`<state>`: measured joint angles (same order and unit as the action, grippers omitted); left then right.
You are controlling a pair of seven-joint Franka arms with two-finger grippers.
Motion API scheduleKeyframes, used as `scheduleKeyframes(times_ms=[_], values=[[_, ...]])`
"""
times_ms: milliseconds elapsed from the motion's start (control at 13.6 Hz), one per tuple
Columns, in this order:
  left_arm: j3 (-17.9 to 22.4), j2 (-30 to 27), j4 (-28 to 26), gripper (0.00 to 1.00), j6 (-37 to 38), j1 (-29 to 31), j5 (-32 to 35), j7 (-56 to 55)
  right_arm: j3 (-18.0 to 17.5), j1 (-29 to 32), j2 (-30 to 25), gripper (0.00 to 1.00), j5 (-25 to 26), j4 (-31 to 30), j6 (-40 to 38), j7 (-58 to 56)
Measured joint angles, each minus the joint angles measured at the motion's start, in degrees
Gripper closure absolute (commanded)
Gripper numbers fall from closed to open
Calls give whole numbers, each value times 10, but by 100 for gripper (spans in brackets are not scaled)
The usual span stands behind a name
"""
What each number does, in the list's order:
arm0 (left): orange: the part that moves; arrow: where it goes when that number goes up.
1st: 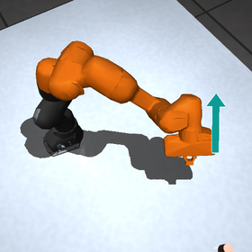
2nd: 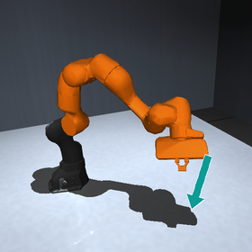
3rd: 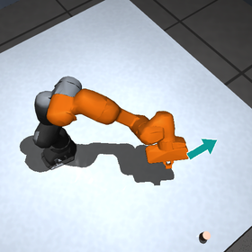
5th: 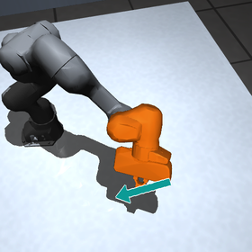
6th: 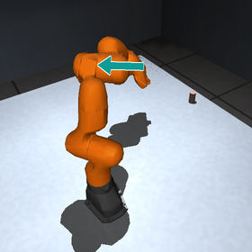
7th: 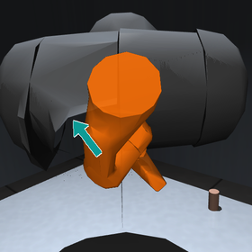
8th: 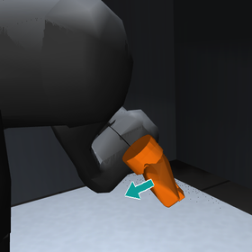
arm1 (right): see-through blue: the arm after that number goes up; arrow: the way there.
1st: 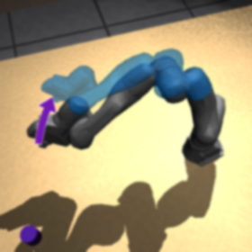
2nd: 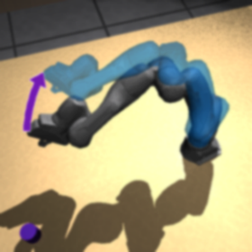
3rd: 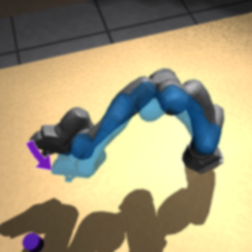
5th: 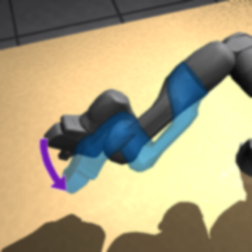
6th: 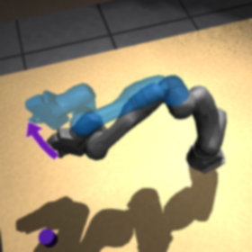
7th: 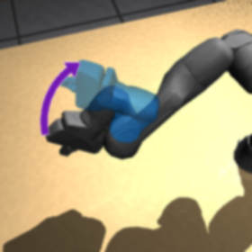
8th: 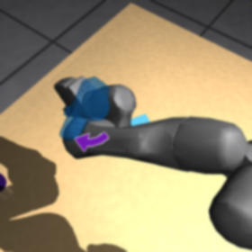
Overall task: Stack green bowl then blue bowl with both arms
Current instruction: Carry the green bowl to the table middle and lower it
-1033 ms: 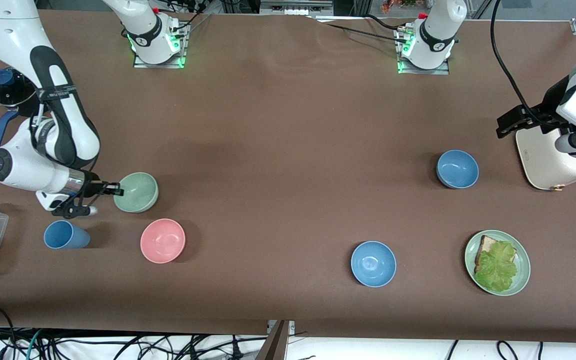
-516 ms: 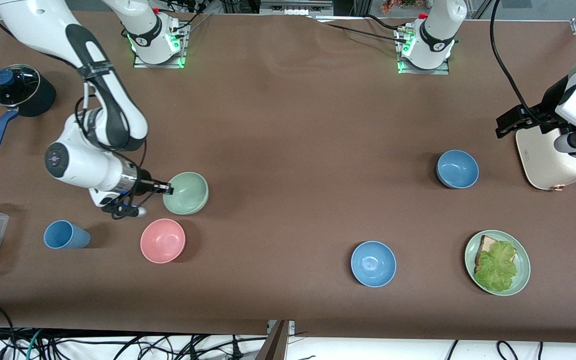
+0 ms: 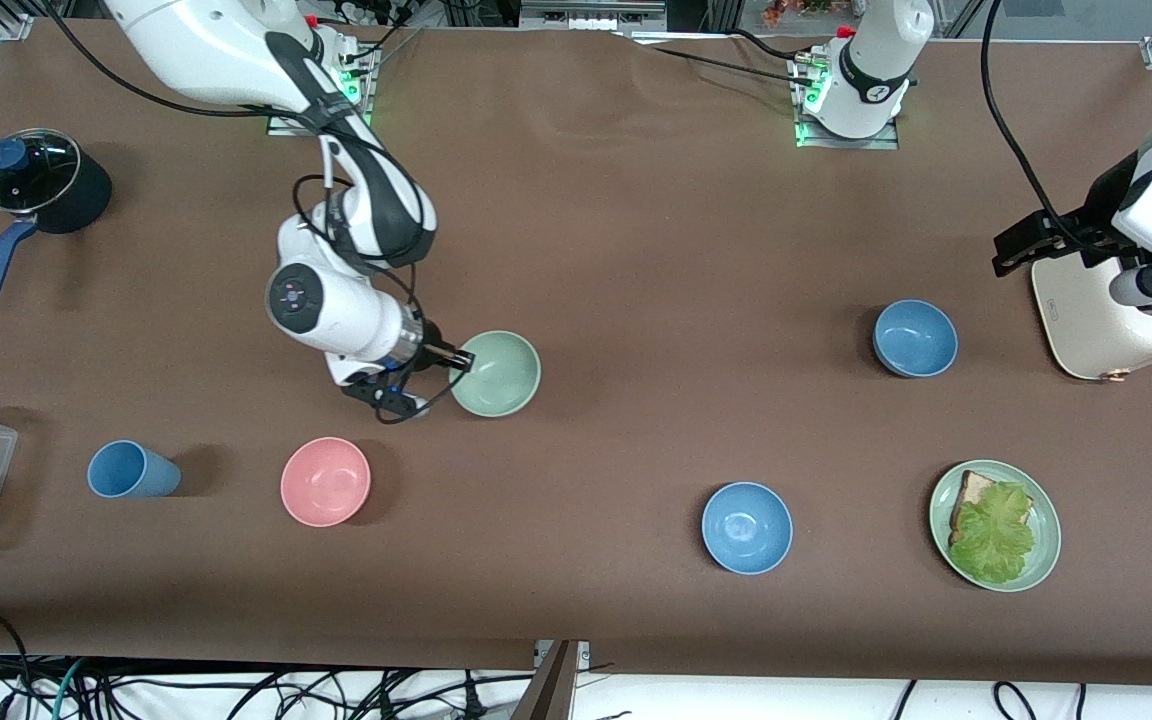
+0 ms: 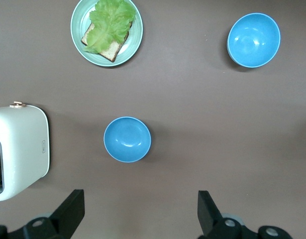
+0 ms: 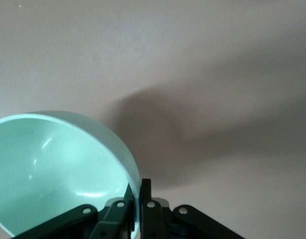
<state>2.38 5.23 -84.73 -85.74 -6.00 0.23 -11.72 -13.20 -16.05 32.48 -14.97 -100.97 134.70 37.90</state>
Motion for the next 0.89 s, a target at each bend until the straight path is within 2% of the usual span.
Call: scheduleKeyframes(times_ms=[221,885], values=[[0,1,0,0,1,0,0,0,0,-29,30,100,0,7,20,34],[0,1,0,0,1,0,0,0,1,-112,72,100,0,34,28,129]])
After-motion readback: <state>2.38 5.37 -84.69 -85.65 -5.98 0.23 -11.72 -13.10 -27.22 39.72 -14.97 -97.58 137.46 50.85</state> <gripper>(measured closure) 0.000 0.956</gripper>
